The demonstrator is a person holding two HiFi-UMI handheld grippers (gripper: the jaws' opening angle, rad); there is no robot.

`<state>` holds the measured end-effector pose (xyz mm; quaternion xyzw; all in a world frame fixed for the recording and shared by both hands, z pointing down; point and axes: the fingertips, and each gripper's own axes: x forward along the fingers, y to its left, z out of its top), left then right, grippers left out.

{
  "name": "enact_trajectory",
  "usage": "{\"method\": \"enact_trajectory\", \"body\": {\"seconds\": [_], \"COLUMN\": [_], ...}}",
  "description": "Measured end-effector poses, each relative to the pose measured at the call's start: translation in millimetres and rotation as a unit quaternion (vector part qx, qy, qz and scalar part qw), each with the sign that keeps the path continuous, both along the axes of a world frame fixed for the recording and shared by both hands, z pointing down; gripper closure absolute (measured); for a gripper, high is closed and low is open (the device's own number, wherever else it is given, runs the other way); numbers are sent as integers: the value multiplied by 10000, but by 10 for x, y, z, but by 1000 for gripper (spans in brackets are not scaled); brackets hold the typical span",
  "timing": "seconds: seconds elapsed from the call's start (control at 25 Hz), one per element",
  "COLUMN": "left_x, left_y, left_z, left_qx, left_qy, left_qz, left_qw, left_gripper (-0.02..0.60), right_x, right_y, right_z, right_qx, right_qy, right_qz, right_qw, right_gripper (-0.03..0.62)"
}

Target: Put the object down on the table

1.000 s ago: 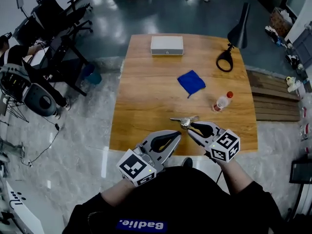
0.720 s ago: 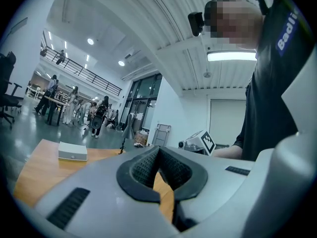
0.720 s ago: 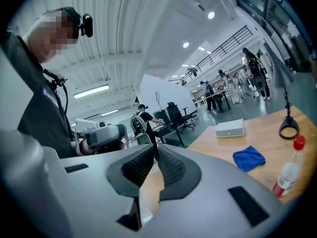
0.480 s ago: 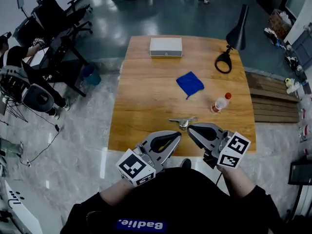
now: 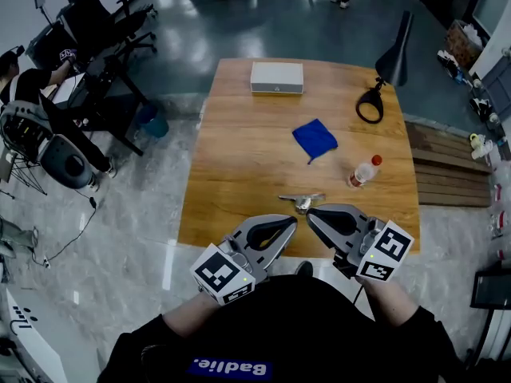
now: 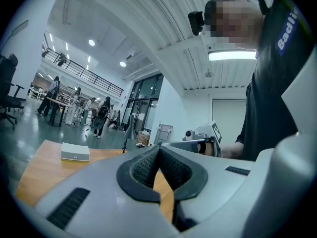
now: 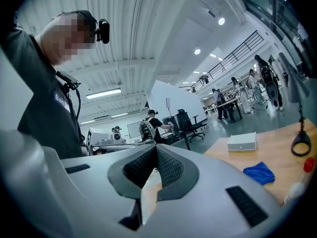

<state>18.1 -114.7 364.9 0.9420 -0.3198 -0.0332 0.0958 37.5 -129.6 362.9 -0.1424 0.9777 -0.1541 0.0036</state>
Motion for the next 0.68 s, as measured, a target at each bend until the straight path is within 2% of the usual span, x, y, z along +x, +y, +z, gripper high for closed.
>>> {"method": "enact_trajectory", "body": {"seconds": [0.68], "left_x": [-65], "left_y": [-17], "left_z": [29], "left_qx": [-38], "left_qy": [30], "left_qz": [-28], "left_qw": [10000], "left_gripper": [574], "right_x": [-105], "right_y": [55], "right_z": [-120], "right_qx": [72], "right_qy": [6], "right_qz": [-76], "right_qw": [9999], "right_gripper": [589]}}
